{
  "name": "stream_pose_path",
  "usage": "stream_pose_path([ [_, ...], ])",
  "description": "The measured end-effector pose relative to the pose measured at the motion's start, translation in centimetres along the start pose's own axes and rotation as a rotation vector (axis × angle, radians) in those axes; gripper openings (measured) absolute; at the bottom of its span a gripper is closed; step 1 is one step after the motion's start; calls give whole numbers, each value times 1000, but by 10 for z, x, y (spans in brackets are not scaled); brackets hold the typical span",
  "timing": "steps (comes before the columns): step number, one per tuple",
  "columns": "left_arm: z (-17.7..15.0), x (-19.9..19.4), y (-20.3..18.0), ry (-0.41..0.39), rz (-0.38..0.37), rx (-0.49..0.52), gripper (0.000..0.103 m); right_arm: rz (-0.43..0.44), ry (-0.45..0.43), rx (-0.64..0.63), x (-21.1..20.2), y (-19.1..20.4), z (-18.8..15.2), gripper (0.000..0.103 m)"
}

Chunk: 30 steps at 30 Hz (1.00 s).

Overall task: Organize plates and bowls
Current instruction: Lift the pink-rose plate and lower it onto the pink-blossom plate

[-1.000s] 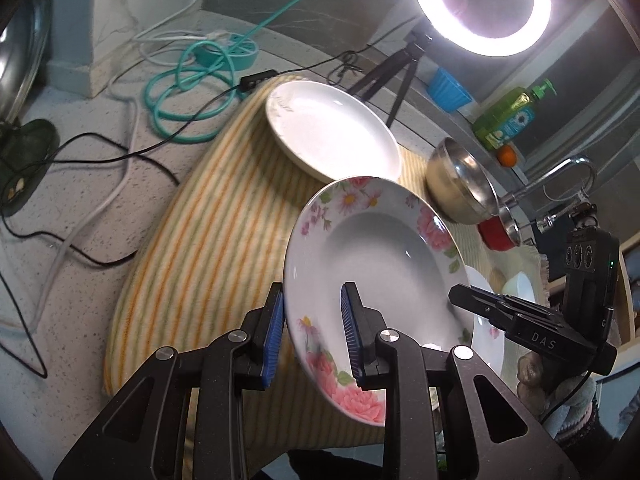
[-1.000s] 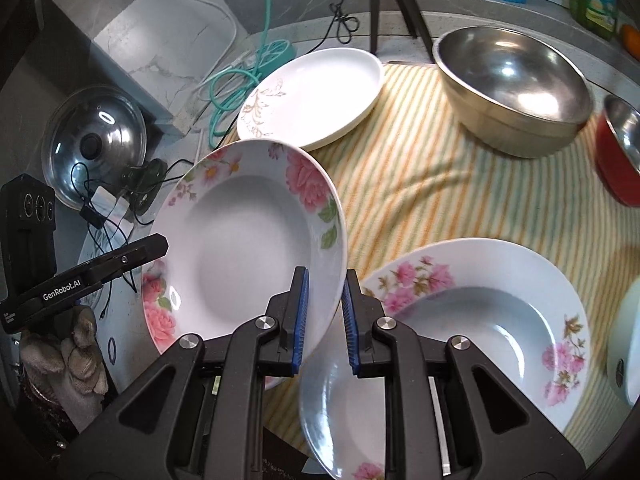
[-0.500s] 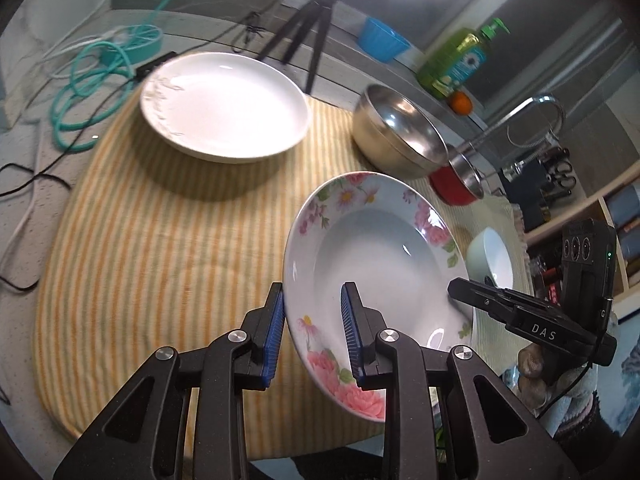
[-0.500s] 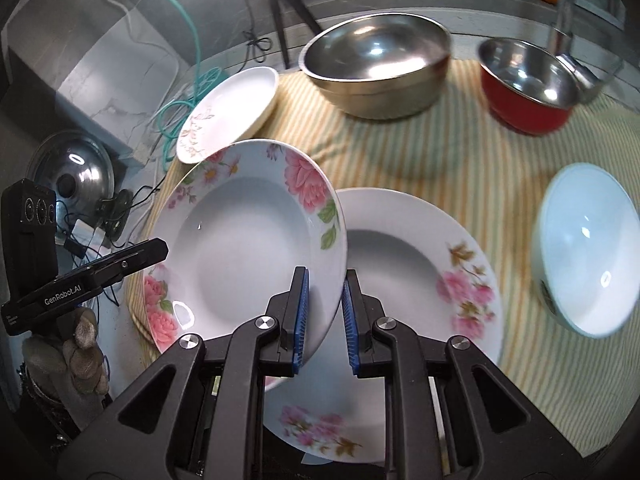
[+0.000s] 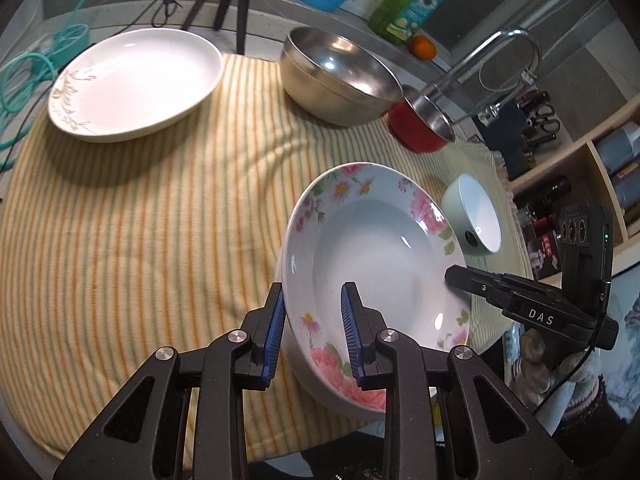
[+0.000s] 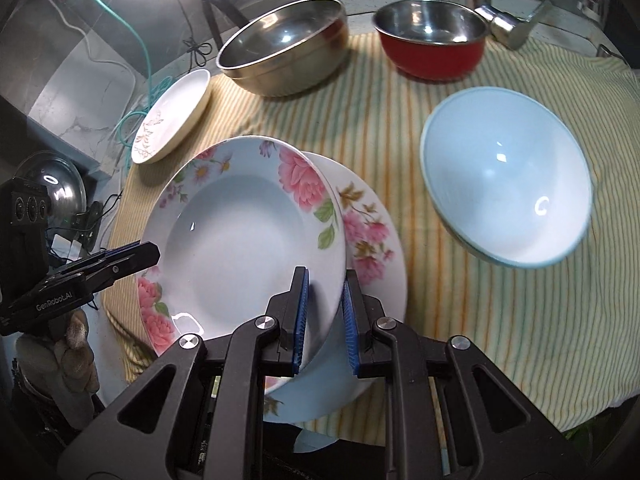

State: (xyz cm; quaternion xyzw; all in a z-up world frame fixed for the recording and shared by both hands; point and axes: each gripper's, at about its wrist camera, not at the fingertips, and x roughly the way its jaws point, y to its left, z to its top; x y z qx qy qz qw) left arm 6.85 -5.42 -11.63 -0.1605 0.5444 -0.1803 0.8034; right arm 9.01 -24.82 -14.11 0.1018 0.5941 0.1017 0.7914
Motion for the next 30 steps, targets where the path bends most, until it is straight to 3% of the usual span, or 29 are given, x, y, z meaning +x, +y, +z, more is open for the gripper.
stream_pose_path([
  [12, -6, 15, -13, 49, 34, 56, 25, -33, 3, 7, -1, -13, -9, 17],
  [30, -6, 22, -21, 57, 93, 82, 25, -76, -4, -51, 0, -5, -13, 19],
])
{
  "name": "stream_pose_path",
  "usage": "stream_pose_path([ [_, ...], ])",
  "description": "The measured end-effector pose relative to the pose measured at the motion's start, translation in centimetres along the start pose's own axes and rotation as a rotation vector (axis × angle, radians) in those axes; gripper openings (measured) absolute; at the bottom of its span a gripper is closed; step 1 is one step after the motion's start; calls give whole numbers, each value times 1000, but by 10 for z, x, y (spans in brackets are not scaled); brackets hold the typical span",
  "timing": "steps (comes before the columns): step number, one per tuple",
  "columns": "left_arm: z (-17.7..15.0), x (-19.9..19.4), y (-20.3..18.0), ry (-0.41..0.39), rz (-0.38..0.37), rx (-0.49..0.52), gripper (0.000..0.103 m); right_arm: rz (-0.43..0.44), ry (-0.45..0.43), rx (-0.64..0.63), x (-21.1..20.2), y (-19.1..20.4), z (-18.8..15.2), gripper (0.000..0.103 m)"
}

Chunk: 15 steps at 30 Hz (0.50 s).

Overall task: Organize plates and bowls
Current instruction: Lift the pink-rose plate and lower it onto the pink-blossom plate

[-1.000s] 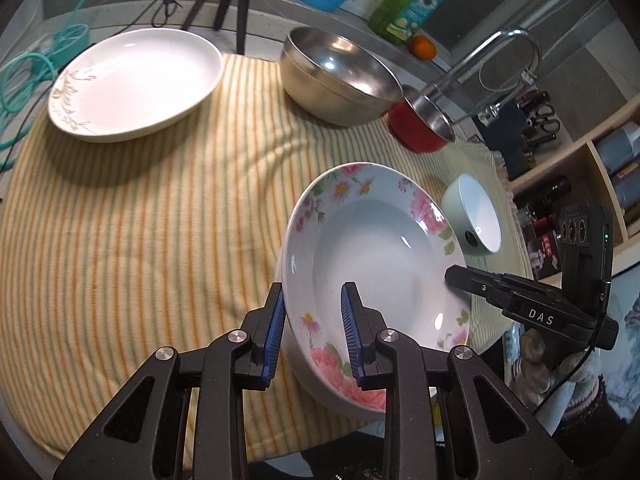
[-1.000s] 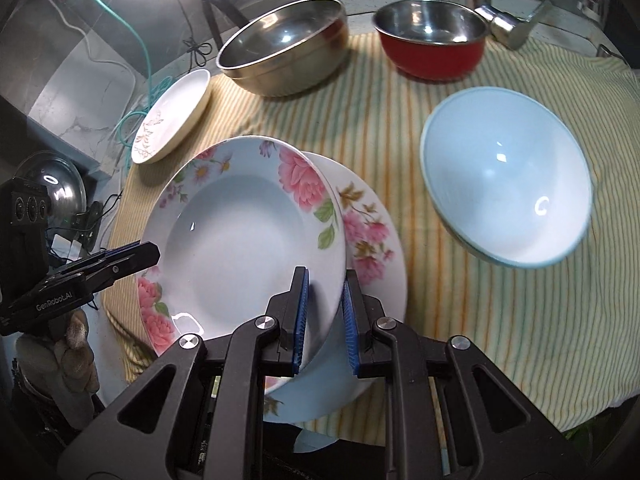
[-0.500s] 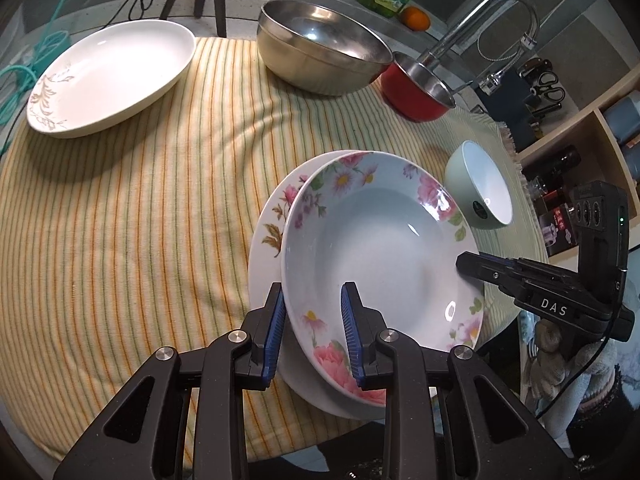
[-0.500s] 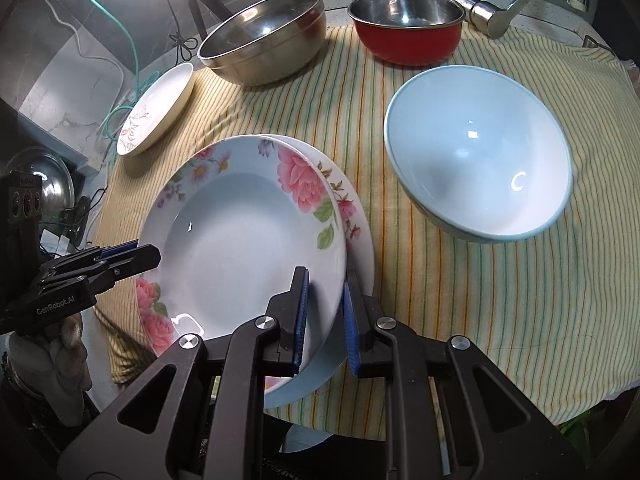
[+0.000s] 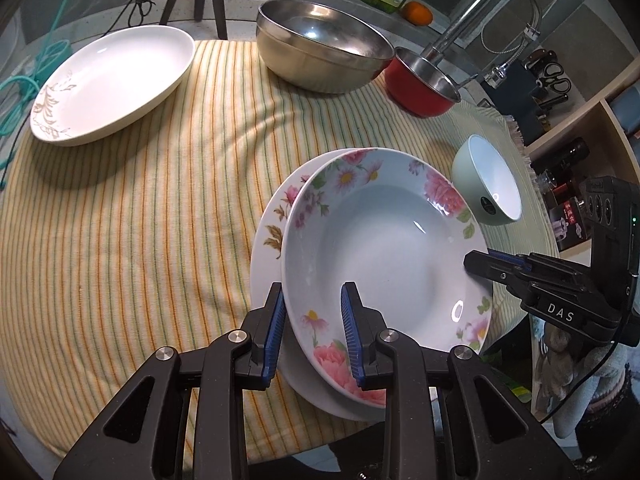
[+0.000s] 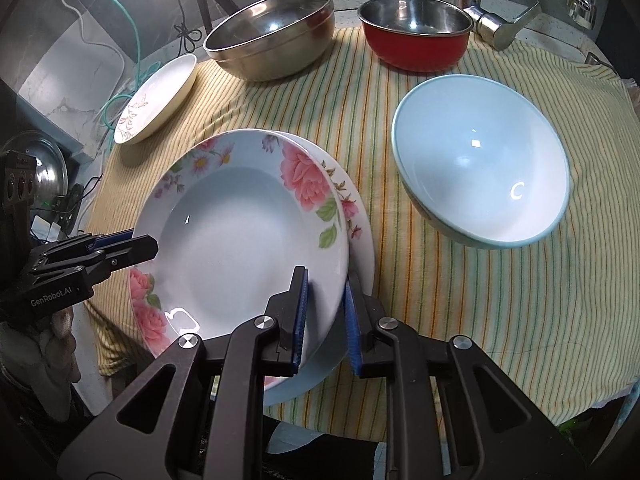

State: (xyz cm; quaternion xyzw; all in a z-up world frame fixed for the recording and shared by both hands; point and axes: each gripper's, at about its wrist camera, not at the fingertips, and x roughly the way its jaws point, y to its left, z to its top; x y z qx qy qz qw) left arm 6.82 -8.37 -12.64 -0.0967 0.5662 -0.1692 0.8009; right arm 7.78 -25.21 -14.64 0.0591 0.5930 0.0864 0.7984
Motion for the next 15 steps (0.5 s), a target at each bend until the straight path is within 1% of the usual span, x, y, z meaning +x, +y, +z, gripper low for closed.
stream_pose_path([
  [9, 1, 0, -2, 4, 20, 12, 25, -41, 7, -46, 2, 7, 1, 21],
  [13, 1, 0, -4, 3, 30, 17, 29, -68, 10, -73, 3, 10, 1, 22],
  [15, 2, 0, -5, 6, 31, 21, 29, -74, 10, -78, 3, 11, 1, 22],
])
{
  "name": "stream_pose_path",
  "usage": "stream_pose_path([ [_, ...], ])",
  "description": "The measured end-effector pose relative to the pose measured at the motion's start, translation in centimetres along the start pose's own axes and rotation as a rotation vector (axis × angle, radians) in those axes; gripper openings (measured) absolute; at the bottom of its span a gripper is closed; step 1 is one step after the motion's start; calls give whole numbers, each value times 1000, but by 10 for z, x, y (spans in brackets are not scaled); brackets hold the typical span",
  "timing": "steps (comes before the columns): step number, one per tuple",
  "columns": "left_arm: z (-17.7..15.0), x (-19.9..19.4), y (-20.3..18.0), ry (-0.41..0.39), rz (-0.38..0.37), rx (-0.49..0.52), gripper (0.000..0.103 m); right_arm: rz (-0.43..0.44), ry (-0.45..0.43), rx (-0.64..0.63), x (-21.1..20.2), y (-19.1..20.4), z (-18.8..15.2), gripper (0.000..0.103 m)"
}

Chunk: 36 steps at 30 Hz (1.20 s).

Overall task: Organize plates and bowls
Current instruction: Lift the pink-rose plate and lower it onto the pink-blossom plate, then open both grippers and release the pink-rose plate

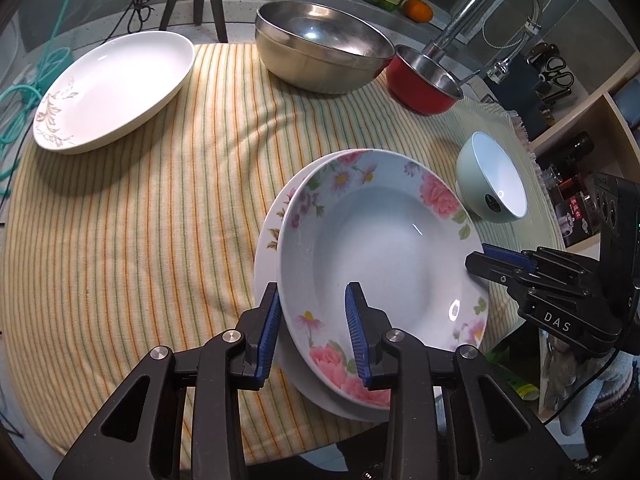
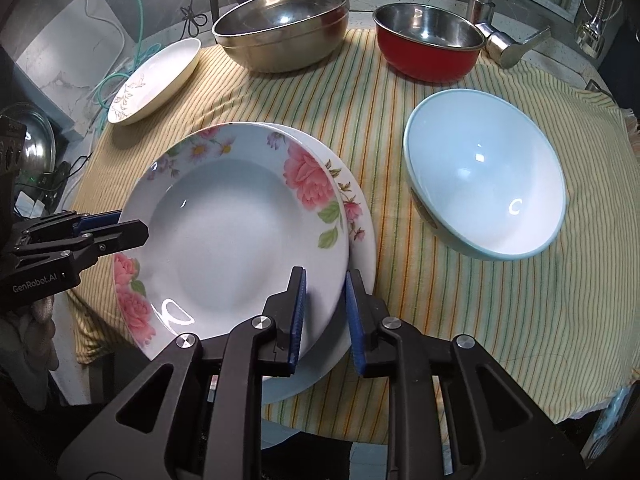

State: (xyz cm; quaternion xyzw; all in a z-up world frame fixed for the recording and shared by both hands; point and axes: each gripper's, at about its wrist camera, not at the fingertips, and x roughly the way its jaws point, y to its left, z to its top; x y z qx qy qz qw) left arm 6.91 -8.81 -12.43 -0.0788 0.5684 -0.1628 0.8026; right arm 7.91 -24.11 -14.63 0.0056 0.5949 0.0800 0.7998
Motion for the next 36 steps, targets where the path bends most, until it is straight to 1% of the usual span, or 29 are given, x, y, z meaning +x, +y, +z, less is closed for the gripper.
stream_pose_path([
  [5, 1, 1, -1, 1, 2, 2, 30, -3, 0, 0, 0, 0, 0, 22],
  [7, 1, 1, -1, 1, -1, -2, 30, -1, -1, -3, 0, 1, 0, 26],
  [8, 1, 1, 0, 2, -4, -4, 32, -1, -4, -3, -1, 1, 1, 27],
  [9, 1, 1, 0, 2, -5, -7, 34, -3, -14, -4, -3, 2, 1, 33],
  [10, 1, 0, 1, 0, -9, -8, 34, -7, -22, -6, -5, 2, 2, 44],
  [12, 2, -1, 1, -4, -12, -7, 35, -14, -50, -8, -11, 3, 3, 59],
  [13, 2, -3, 1, -8, -15, -9, 41, -13, -62, -11, -14, 4, 4, 61],
  [14, 2, -4, 2, -12, -14, -12, 48, -10, -70, -14, -17, 4, 5, 61],
  [15, 2, -6, 3, -19, -18, -14, 49, -7, -78, -15, -20, 5, 6, 62],
  [17, 4, -10, 6, -27, -26, -20, 51, -2, -93, -15, -24, 7, 9, 68],
  [18, 5, -12, 8, -31, -27, -26, 53, 2, -101, -14, -27, 8, 10, 74],
  [19, 5, -14, 10, -37, -28, -32, 55, 9, -110, -14, -29, 9, 11, 76],
  [24, 7, -23, 27, -58, -34, -74, 56, 41, -145, -4, -37, 17, 21, 76],
  [28, 11, -32, 42, -86, -23, -90, 56, 76, -158, 3, -39, 28, 31, 76],
  [36, 28, -60, 91, -158, 4, -121, 56, 178, -179, 39, -36, 62, 57, 76],
])
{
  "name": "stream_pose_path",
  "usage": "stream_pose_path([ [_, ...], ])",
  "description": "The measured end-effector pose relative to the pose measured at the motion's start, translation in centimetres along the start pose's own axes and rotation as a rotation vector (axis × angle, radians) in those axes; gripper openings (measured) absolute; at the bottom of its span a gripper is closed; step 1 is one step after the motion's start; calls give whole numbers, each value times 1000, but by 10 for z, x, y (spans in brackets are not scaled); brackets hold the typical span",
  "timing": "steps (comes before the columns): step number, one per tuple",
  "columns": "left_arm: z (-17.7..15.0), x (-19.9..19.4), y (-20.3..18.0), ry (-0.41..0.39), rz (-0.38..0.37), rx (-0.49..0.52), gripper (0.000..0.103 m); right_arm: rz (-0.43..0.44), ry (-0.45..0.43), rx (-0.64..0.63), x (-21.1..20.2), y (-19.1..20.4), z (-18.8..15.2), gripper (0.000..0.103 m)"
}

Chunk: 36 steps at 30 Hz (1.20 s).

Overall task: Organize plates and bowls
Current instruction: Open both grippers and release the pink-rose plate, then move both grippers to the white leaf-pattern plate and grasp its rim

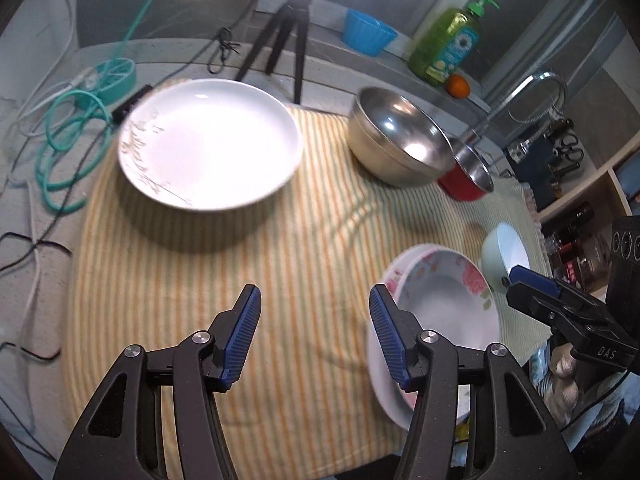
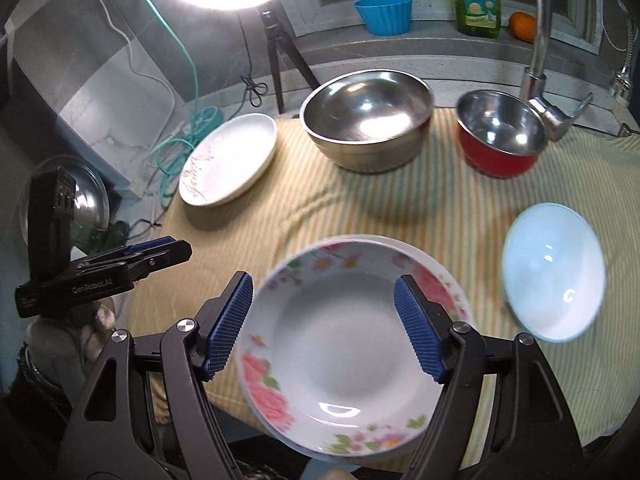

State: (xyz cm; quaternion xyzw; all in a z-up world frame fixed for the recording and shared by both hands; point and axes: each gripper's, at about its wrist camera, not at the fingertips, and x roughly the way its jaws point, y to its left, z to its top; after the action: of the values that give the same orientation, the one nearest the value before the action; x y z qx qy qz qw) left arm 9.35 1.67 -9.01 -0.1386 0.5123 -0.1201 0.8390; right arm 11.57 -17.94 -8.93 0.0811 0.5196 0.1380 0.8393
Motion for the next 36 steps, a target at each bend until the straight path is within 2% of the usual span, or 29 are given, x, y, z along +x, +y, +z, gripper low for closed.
stream_pose_path([
  [10, 47, -20, 61, -70, 55, 0, 56, 59, -23, 38, 32, 44, 33, 76],
  [17, 82, -8, 101, -81, 63, -12, 55, 76, 5, 87, 67, 60, 56, 74],
  [19, 91, 0, 109, -80, 63, -10, 53, 75, 20, 93, 79, 62, 62, 64],
  [24, 111, 16, 121, -74, 79, 11, 52, 69, 51, 127, 105, 60, 76, 53],
  [26, 118, 24, 124, -67, 74, 22, 47, 69, 61, 138, 115, 60, 81, 51],
  [28, 123, 32, 127, -57, 72, 27, 45, 64, 75, 135, 125, 61, 85, 44],
  [32, 133, 46, 138, -31, 61, 13, 32, 59, 102, 131, 144, 64, 91, 39],
  [36, 139, 51, 145, -21, 66, 3, 32, 58, 122, 140, 160, 62, 98, 34],
])
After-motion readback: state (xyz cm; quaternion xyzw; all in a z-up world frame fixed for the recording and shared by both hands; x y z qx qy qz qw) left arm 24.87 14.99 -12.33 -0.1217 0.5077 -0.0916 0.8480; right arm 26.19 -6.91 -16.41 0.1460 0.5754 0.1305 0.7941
